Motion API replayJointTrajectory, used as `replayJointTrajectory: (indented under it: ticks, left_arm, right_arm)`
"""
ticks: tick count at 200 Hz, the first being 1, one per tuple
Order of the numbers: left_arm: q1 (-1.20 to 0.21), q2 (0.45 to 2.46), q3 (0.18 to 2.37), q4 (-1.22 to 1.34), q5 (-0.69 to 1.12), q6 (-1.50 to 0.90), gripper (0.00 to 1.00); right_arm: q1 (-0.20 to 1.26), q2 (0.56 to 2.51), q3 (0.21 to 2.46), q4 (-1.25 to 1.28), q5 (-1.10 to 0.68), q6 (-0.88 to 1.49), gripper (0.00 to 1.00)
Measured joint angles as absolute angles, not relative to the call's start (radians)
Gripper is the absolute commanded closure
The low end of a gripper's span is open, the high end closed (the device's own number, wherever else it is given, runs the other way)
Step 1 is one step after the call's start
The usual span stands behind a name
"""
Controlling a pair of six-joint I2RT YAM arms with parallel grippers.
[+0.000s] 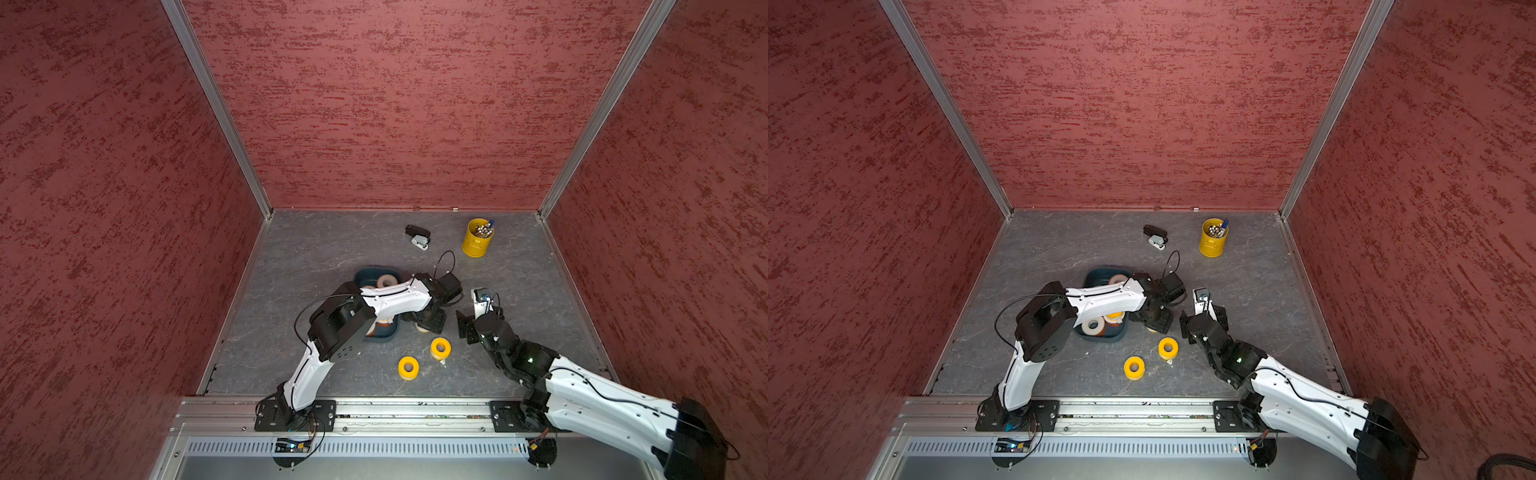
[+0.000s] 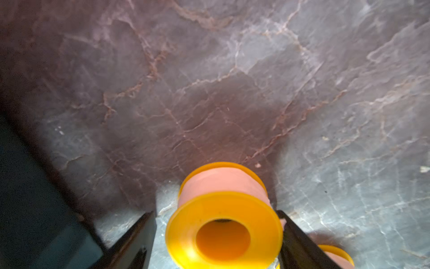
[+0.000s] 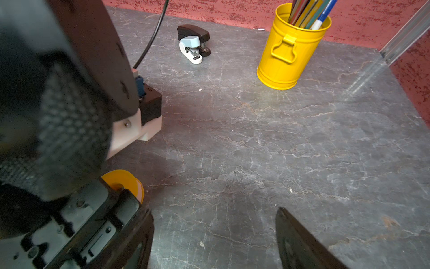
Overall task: Put the sealing tape into the storage box
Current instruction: Pick up the sealing tape at the center of the board, then place the sealing tape in the storage box.
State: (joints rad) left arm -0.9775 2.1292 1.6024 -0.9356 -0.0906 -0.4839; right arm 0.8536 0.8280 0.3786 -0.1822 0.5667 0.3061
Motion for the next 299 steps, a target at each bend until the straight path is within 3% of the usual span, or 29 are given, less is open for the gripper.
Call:
replayJointTrajectory:
  ticks: [80,218,299]
  left_arm:
    - [-0.981,2.128,1.602,-0.927,-0.092,-0.485,0.44]
    - [-0.995,1.953,1.586,-0.929,-0.155,-0.482,0.44]
    - [-0.858,1.684,1.335,-0.976,-0.242,-0.508,0.43]
  right_arm:
    - [0.854,0.840,0.379,-0.181,0.566,0.306,0.16]
    - [0.854,0.856,0.379,-0.176,0.565,0.306,0.16]
    - [0.854,0.857,0.379,-0.176,0.564,0.306,0.16]
